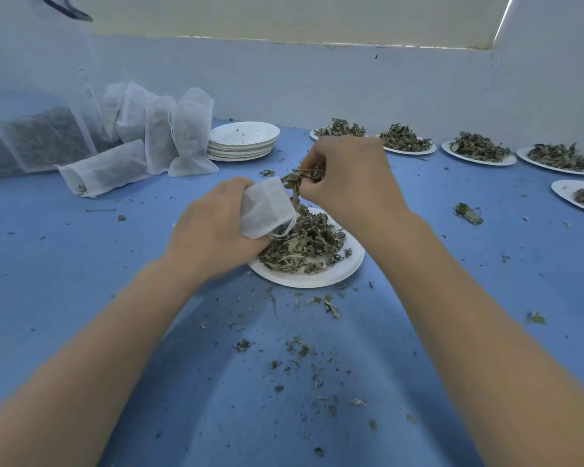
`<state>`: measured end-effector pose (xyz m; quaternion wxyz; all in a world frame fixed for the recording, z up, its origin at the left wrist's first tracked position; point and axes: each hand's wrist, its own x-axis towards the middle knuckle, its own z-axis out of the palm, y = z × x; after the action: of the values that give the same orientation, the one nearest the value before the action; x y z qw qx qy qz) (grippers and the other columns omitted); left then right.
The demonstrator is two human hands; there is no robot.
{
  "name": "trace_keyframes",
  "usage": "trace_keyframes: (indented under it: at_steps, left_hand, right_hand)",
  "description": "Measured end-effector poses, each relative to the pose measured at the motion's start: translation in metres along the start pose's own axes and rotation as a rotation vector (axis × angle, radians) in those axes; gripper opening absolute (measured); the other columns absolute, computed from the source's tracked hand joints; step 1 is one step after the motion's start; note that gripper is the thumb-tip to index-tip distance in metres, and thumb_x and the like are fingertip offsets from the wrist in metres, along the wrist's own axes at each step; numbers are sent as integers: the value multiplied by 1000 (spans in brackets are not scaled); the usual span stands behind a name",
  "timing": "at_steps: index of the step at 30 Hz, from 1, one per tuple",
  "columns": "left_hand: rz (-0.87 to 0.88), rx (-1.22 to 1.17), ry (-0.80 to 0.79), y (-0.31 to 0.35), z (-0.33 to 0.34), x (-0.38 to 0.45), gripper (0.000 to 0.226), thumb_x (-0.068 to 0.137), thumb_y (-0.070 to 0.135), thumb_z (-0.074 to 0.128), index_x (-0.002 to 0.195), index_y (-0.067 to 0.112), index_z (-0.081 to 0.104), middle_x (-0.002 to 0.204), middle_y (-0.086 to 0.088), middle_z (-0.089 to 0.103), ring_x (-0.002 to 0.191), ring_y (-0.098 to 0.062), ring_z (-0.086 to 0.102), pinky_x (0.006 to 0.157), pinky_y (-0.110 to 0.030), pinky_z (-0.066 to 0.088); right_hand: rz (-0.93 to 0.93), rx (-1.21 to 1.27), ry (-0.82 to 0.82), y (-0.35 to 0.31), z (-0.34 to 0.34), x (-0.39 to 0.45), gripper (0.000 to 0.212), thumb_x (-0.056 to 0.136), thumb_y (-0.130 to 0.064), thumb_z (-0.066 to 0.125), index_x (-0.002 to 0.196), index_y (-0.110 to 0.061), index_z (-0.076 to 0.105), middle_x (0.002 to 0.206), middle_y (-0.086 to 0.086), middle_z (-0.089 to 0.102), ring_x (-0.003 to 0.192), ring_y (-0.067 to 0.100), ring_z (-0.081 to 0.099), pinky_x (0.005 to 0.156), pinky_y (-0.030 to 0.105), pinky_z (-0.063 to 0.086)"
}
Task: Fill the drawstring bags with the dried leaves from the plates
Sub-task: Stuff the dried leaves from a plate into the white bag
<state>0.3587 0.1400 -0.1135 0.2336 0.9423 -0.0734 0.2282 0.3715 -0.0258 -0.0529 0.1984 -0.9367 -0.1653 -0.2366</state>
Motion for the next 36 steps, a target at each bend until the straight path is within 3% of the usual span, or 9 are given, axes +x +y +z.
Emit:
trace_keyframes:
  at_steps: [6,10,16,19,23,26,30,34,36]
  left_hand:
    - [-96,-110,6,4,1,0,55,62,39,65,112,22,48,99,5,54,84,-16,46,68,-29,33]
    - [-165,-180,41,2,0,2,59,62,40,64,117,22,48,96,8,50,85,-13,45,69,-27,32]
    - [-102,-211,44,4,-2,1,53,63,37,70,111,27,51,93,10,54,85,-11,49,70,-26,36]
    - [-46,-233,34,8,-4,-1,49,57,41,63,105,33,52,89,13,56,83,-9,51,68,-25,39]
    - [-18,-235,32,9,-3,-1,44,56,42,60,100,36,51,83,18,54,79,-2,47,63,-11,34]
    - [-14,-258,44,9,-3,-1,41,58,34,66,95,38,49,80,21,54,75,7,50,60,-4,35]
    - [41,-294,38,13,-3,-3,41,60,31,70,95,35,49,78,22,54,76,22,47,62,1,33]
    - [65,-310,33,14,-2,-4,46,61,27,72,103,35,54,80,27,53,78,23,46,63,4,31]
    - [78,-315,59,13,-3,-4,51,62,18,77,100,40,52,77,26,54,76,19,48,63,3,32]
  right_hand:
    - [5,131,50,-7,6,-2,19,79,-11,60,93,-19,70,78,-9,57,82,7,53,76,17,43]
    - [-73,180,-22,-5,1,-3,17,79,-14,65,93,-21,73,77,-10,61,76,3,54,78,12,42]
    - [-174,308,-171,-1,-3,-3,21,79,-11,71,97,-22,74,91,-5,69,82,5,60,87,23,48]
    - [-206,354,-278,2,-4,-4,27,85,-11,65,105,-27,72,99,-10,69,83,3,61,86,17,46]
    - [-239,341,-415,6,-6,-4,32,94,-17,53,115,-38,65,97,-30,58,88,-14,50,74,-5,34]
    - [-205,430,-374,7,-5,-4,30,92,-15,57,104,-40,69,83,-37,59,85,-18,54,74,-3,37]
    - [-197,468,-297,4,1,-5,27,85,-9,63,96,-31,74,76,-24,66,67,-18,55,65,1,40]
    - [-290,318,-511,2,-4,-7,29,85,-7,58,97,-29,73,84,-6,69,68,0,55,63,14,40]
    - [-292,412,-613,3,-11,-6,32,85,-2,57,105,-23,71,95,-4,71,84,7,61,77,20,45]
